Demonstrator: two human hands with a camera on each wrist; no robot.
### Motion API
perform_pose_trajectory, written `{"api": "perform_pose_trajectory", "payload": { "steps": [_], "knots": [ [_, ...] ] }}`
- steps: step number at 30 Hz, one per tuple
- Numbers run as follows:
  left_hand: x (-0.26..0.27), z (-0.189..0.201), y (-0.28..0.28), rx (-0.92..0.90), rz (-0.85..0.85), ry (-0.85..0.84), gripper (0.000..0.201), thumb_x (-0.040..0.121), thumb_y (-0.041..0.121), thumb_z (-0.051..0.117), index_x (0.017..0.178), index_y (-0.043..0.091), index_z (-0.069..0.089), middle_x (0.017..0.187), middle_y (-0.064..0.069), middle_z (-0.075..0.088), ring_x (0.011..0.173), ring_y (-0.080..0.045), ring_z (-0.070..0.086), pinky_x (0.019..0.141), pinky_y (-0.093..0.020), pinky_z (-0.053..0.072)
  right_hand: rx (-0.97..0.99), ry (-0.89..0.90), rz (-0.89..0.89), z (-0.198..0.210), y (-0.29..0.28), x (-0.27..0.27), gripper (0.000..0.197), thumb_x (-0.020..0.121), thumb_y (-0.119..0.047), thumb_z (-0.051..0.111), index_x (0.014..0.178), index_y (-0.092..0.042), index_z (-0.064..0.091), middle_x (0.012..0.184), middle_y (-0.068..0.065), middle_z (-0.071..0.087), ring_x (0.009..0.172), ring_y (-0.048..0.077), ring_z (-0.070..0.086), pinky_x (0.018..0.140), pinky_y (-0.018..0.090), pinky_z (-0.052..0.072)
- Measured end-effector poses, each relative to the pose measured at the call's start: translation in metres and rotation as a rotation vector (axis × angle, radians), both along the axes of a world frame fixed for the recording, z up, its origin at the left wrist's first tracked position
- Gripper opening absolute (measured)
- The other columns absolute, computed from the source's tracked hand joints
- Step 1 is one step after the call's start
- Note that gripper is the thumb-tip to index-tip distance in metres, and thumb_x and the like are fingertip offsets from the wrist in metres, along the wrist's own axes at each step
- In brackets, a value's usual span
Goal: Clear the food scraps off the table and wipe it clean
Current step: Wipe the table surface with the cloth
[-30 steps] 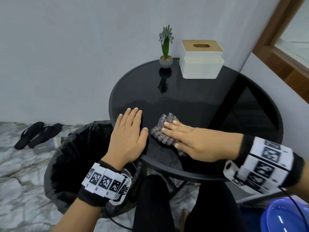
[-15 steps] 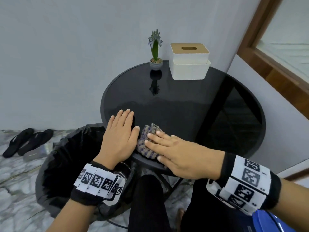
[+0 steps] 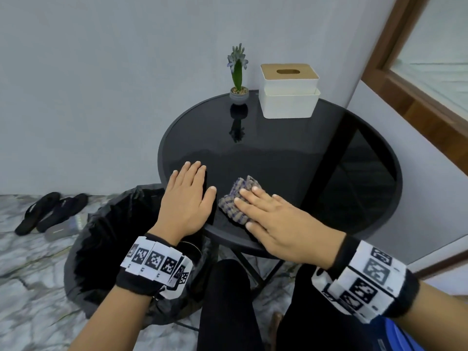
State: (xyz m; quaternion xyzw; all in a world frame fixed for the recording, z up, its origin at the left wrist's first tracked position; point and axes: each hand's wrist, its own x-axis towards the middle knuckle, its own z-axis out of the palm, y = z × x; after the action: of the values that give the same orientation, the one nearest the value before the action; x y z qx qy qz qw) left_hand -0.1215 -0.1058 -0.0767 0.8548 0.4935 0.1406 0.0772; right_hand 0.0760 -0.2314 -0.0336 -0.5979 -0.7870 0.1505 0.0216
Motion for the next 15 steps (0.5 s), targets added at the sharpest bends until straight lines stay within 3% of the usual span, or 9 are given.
{"api": "perform_pose_trajectory", "payload": {
  "steps": [4,9,15],
  "knots": [
    [0.001,0.001,-0.001,-0.011,0.001,-0.008,0.069,0.095,0.048,0.02,0.154,0.013,0.025,0.164,-0.003,0.019,0.153,-0.018,0.006,0.123,-0.038,0.002,-0.042,0.069,0.071,0.002,-0.015,0.003,0.05,0.103,-0.039,0.025,0.152,-0.038,0.013,0.16,-0.02,0.0,0.145,-0.002,-0.012,0.121,0.03,0.0],
    [0.002,0.002,-0.001,-0.021,0.009,-0.011,0.071,0.095,0.051,0.018,0.154,0.013,0.025,0.164,-0.003,0.018,0.153,-0.018,0.005,0.123,-0.037,0.002,-0.044,0.124,0.087,0.009,-0.031,0.036,0.048,0.102,-0.036,0.032,0.149,-0.042,0.023,0.157,-0.027,0.008,0.142,-0.012,-0.008,0.12,0.023,0.004],
    [0.003,0.004,-0.002,-0.028,-0.025,-0.029,0.068,0.097,0.049,0.022,0.153,0.012,0.027,0.164,-0.004,0.02,0.153,-0.021,0.006,0.123,-0.04,0.005,0.006,0.051,-0.04,0.002,0.0,0.044,0.051,0.103,-0.034,0.029,0.153,-0.028,0.019,0.161,-0.011,0.011,0.149,0.009,-0.001,0.12,0.041,0.017]
  ]
}}
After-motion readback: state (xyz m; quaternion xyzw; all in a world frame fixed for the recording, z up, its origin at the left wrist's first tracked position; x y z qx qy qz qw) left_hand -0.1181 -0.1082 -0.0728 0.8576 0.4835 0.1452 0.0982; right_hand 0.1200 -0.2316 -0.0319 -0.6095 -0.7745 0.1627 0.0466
